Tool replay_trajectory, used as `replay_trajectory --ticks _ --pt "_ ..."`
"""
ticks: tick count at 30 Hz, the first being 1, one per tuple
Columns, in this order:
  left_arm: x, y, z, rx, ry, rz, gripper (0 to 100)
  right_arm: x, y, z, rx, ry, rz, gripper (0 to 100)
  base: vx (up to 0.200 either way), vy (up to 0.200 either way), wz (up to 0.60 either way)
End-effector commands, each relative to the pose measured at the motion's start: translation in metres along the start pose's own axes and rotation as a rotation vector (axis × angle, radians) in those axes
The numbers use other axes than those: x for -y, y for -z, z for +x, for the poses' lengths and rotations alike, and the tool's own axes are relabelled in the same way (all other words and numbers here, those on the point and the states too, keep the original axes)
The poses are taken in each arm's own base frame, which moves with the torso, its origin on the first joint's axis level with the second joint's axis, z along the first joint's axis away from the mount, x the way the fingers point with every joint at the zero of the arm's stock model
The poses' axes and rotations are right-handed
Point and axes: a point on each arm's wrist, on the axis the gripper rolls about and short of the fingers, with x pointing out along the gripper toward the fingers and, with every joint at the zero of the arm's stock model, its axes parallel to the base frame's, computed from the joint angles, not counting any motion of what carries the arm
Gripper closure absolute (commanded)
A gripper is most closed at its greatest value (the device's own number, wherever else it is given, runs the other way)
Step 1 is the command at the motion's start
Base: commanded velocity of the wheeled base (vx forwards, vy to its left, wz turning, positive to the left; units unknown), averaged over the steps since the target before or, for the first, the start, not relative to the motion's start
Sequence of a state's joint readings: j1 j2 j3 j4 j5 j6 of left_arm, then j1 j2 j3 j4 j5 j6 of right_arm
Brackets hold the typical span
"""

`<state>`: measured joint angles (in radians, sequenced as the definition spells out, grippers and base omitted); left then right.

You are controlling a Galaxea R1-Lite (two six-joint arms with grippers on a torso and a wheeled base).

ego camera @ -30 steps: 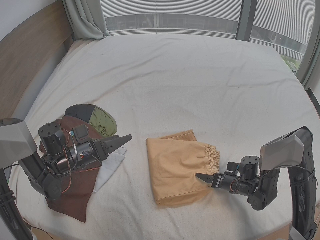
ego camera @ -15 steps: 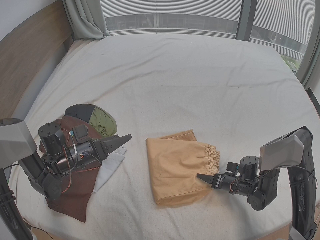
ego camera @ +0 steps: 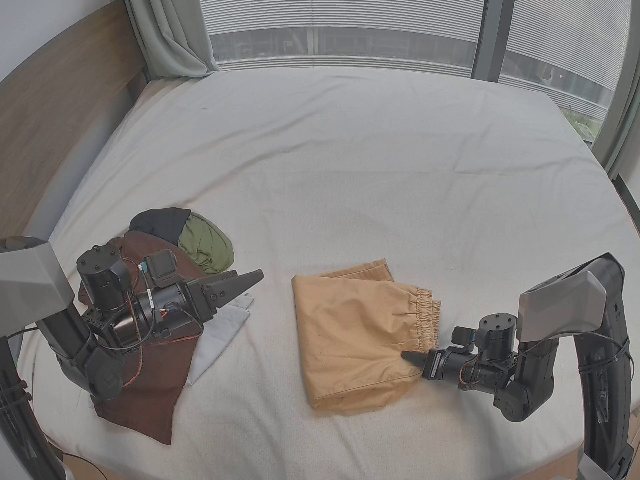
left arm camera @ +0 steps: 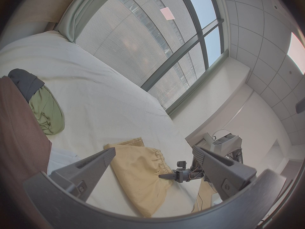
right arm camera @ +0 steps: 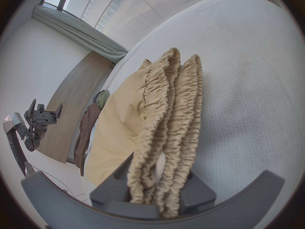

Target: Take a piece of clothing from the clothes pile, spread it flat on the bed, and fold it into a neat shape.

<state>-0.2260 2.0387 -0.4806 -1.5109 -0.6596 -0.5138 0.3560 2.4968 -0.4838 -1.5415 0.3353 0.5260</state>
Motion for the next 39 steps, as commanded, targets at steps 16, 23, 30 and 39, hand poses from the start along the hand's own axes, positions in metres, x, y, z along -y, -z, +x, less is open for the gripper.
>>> replay_trajectory --ticks 16,23,30,39 --pt "0.000 0.000 -0.001 0.000 -0.002 0.003 0 -0.047 -0.032 -0.026 0.105 -0.111 -0.048 100 0.000 0.000 0.00" --pt "0.000 0.000 -0.001 -0.001 -0.001 0.005 0 -0.082 -0.038 -0.037 0.127 -0.207 -0.055 100 0.000 0.000 0.00" --pt "0.000 0.000 -0.001 0.001 -0.002 0.006 0 -0.091 -0.040 -0.041 0.138 -0.234 -0.067 100 0.000 0.000 0.00" --pt "0.003 -0.003 -0.002 0.008 0.004 0.010 0 -0.107 -0.051 -0.050 0.181 -0.282 -0.086 100 0.000 0.000 0.00"
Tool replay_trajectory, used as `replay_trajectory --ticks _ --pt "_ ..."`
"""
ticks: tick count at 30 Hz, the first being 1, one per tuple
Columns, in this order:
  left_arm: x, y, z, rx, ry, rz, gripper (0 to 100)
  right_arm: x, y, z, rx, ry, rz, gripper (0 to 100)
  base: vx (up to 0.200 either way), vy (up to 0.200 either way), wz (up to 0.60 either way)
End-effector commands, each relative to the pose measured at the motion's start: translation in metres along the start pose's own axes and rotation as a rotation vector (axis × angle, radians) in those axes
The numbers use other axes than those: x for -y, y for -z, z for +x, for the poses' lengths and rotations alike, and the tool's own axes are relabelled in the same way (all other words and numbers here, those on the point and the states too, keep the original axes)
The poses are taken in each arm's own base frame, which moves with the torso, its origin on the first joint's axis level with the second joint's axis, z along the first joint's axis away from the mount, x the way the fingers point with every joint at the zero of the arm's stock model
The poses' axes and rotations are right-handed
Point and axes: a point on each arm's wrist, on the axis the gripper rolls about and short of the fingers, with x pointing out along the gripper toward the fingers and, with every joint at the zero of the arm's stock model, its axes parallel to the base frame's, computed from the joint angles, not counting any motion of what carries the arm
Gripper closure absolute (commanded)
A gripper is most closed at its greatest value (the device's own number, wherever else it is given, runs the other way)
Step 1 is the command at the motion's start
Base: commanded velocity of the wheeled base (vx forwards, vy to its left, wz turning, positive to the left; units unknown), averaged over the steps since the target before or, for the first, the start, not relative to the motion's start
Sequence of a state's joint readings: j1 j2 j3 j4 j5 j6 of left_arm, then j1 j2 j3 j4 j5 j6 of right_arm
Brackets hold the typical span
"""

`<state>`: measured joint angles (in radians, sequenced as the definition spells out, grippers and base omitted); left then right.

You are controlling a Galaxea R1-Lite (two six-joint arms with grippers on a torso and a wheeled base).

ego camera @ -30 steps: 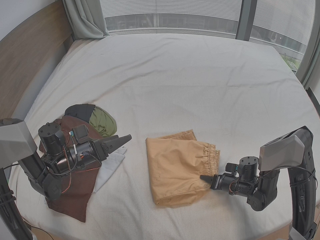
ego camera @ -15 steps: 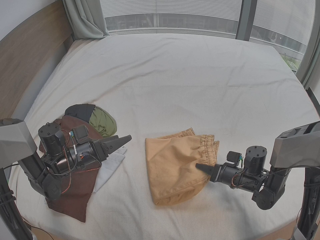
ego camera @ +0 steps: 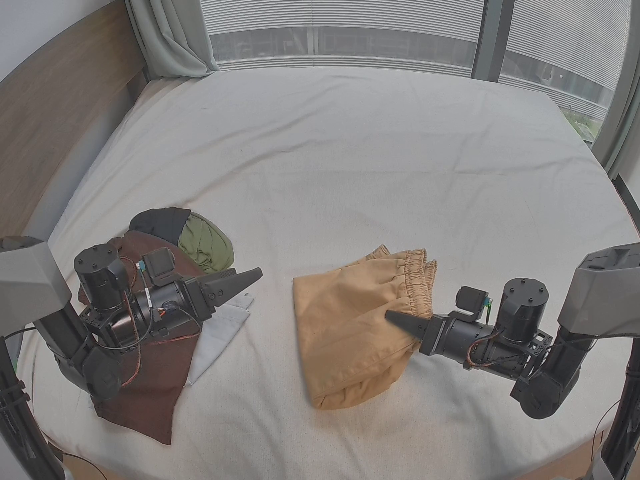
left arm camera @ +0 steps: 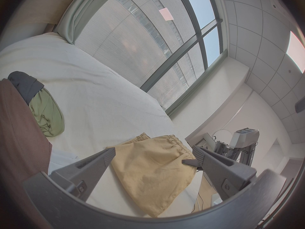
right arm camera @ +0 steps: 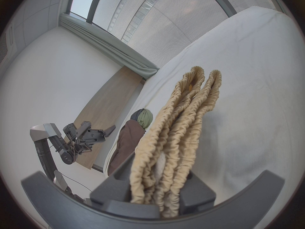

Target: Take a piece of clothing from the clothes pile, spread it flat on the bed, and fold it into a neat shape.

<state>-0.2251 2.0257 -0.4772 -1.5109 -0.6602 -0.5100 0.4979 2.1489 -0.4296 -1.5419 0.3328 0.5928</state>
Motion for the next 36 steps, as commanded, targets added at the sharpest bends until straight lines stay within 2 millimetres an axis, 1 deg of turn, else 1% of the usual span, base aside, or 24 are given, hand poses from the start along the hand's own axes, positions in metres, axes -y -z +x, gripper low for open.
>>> replay_trajectory --ticks 1,4,5,8,15,17,22,28,35,36 --pt "0.001 -0.001 -0.001 0.004 0.000 0.002 0 -0.012 -0.009 -0.004 0.032 -0.036 -0.017 100 0.000 0.000 0.00" --pt "0.001 -0.001 0.000 0.003 0.003 0.003 0 -0.016 -0.013 -0.005 0.045 -0.046 -0.023 100 0.000 0.000 0.00" --pt "0.001 -0.002 -0.001 0.006 0.003 0.004 0 -0.020 -0.017 -0.007 0.060 -0.056 -0.031 100 0.000 0.000 0.00" --pt "0.001 -0.004 -0.001 0.012 0.003 0.007 0 -0.021 -0.019 -0.008 0.068 -0.061 -0.034 100 0.000 0.000 0.00" --pt "-0.007 -0.009 -0.008 0.030 -0.026 0.008 0 -0.023 -0.023 -0.004 0.086 -0.073 -0.041 100 0.000 0.000 0.00" --pt "-0.007 -0.010 -0.009 0.035 -0.032 0.012 0 -0.024 -0.028 -0.002 0.104 -0.085 -0.033 100 0.000 0.000 0.00" --pt "0.000 -0.016 -0.013 0.052 -0.019 0.034 0 -0.027 -0.042 0.006 0.152 -0.116 -0.023 100 0.000 0.000 0.00" --pt "0.003 -0.019 -0.014 0.062 -0.015 0.041 0 -0.028 -0.052 0.012 0.181 -0.143 -0.027 100 0.000 0.000 0.00" --pt "0.003 -0.019 -0.014 0.062 -0.015 0.044 0 -0.025 -0.070 0.022 0.206 -0.155 -0.019 100 0.000 0.000 0.00" --pt "0.003 -0.019 -0.014 0.061 -0.016 0.042 0 -0.024 -0.077 0.025 0.208 -0.161 -0.021 100 0.000 0.000 0.00"
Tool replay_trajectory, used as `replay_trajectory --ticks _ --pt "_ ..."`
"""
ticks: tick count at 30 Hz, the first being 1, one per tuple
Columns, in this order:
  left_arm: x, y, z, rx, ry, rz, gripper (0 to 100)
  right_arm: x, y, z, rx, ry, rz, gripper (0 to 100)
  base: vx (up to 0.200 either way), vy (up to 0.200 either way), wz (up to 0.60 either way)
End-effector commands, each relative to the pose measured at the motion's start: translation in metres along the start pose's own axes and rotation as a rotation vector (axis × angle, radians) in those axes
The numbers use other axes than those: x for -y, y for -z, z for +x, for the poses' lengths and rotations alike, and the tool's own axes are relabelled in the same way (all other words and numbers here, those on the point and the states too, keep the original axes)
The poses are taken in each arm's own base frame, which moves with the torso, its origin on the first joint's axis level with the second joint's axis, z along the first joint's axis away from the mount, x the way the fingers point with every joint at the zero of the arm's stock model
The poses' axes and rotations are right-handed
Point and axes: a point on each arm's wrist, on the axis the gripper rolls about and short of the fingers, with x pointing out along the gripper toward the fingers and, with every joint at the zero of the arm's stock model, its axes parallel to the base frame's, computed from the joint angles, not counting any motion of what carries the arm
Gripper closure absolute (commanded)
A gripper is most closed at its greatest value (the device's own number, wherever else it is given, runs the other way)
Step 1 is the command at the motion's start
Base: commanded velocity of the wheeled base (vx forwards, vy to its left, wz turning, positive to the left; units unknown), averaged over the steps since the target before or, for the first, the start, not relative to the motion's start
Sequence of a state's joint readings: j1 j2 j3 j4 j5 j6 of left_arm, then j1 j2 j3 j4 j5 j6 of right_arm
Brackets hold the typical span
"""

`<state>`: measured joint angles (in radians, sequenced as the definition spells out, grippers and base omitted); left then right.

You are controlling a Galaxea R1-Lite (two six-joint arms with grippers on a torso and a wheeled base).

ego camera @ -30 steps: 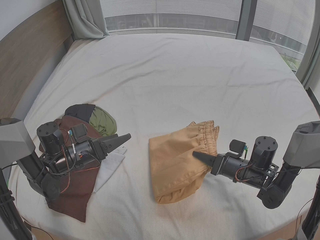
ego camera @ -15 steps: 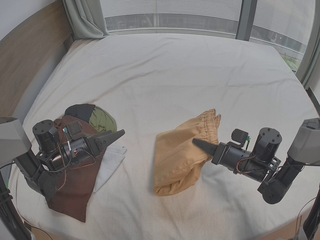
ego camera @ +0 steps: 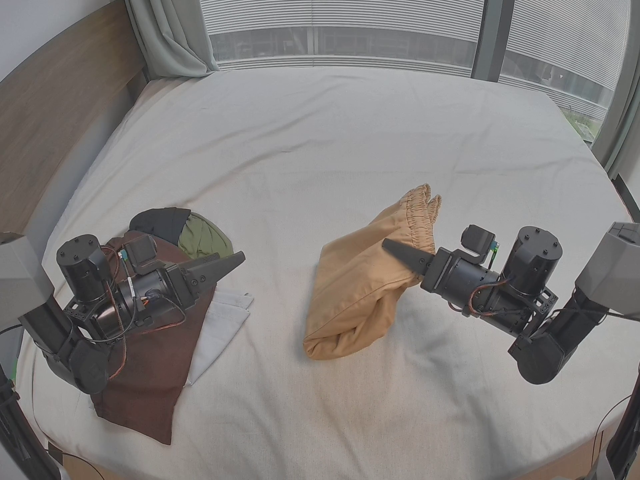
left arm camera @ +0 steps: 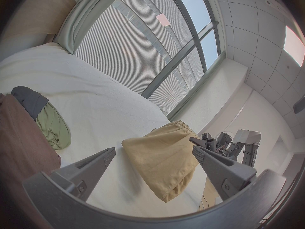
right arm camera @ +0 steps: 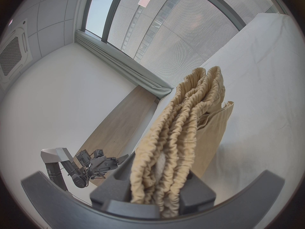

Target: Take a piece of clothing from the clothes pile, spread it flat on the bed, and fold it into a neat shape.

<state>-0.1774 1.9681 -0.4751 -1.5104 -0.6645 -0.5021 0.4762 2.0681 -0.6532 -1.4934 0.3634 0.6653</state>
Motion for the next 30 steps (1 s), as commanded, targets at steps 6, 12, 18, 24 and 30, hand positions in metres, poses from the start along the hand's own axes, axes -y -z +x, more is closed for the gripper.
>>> replay_trajectory --ticks 6,12,18,24,30 --pt "-0.002 -0.002 -0.002 0.009 -0.012 0.002 0 0.011 -0.030 0.024 0.024 -0.003 -0.003 100 0.000 0.000 0.00" --pt "-0.007 0.002 -0.008 -0.001 -0.043 0.060 0 0.022 -0.041 0.039 0.032 0.010 -0.005 100 0.000 0.000 0.00" --pt "-0.017 0.010 -0.016 -0.041 -0.070 0.319 0 0.024 -0.052 0.053 0.029 0.000 0.010 100 0.000 0.000 0.00" --pt "-0.029 0.015 -0.017 -0.073 -0.045 0.436 0 0.030 -0.059 0.068 0.041 -0.004 0.023 100 0.000 0.000 0.00" --pt "-0.029 0.014 -0.018 -0.069 -0.046 0.444 0 0.039 -0.068 0.084 0.055 -0.003 0.017 100 0.000 0.000 0.00"
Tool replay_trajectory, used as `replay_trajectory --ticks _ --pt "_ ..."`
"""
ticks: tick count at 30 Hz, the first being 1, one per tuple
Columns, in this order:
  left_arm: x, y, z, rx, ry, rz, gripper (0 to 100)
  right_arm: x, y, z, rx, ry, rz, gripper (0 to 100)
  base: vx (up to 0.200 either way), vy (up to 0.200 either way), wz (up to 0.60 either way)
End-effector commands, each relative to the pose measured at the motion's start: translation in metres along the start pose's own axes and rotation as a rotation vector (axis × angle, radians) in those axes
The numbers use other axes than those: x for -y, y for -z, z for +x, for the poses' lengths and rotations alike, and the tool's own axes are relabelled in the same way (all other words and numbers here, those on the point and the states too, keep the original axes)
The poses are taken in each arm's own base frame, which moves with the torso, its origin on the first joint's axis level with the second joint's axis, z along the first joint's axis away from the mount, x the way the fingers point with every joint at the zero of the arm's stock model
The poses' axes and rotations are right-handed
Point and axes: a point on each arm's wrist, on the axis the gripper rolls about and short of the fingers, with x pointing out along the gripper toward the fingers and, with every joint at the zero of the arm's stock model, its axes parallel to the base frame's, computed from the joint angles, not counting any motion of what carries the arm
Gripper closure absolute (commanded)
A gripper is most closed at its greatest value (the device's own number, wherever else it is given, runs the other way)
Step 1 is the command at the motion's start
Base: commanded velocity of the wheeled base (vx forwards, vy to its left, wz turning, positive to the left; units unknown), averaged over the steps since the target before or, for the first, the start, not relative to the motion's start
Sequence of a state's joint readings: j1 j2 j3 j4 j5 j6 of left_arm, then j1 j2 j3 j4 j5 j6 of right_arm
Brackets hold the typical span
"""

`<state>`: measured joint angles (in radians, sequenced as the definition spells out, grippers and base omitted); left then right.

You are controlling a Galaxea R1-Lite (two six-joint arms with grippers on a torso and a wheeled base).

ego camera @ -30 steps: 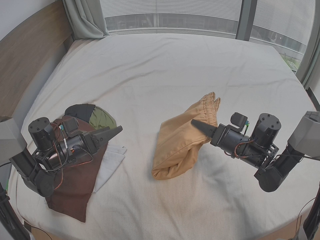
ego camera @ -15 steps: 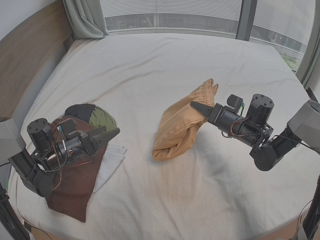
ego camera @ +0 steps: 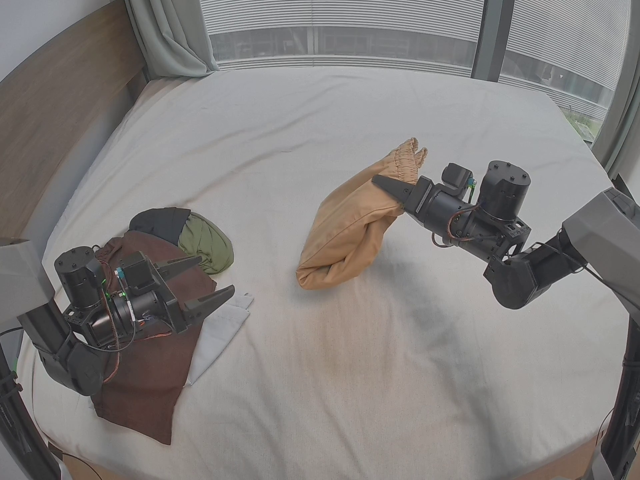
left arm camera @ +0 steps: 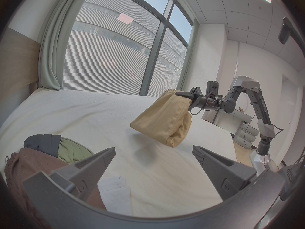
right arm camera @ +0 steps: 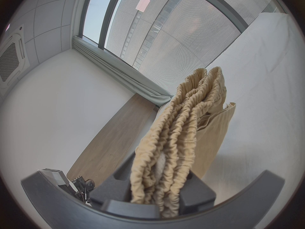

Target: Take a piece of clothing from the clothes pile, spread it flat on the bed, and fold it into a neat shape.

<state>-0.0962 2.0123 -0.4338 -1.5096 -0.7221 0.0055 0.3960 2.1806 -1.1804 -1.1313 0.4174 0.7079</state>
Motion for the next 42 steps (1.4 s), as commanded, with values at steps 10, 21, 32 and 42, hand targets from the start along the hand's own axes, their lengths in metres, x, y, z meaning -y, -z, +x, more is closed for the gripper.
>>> replay_trajectory --ticks 10,21,32,42 --pt "-0.003 0.005 -0.001 -0.013 -0.005 -0.009 0 0.021 -0.011 0.032 0.009 -0.006 -0.005 100 0.000 0.000 0.00" --pt "-0.003 0.007 -0.001 -0.017 -0.005 -0.020 0 0.033 -0.017 0.050 0.010 -0.002 -0.006 100 0.000 0.000 0.00" --pt "-0.002 0.008 -0.001 -0.021 -0.005 -0.027 0 0.043 -0.015 0.075 0.011 -0.013 -0.006 100 0.000 0.000 0.00" --pt "-0.002 0.010 -0.001 -0.028 -0.004 -0.031 0 0.083 0.018 0.077 -0.042 0.050 0.029 100 0.000 0.000 0.00"
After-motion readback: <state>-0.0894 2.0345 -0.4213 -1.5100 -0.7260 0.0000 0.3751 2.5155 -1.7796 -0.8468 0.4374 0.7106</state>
